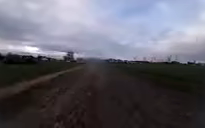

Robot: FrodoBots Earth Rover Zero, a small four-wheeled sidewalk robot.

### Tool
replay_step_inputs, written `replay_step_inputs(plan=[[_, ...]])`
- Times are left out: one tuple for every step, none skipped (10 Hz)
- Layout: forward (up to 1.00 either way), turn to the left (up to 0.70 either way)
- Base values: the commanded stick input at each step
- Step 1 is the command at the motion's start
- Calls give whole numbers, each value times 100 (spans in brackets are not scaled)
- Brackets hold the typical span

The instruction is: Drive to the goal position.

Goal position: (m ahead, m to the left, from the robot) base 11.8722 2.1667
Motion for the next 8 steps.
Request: replay_step_inputs(plan=[[85,0],[85,0],[85,-27],[85,-19],[85,0],[85,0],[85,0],[85,0]])
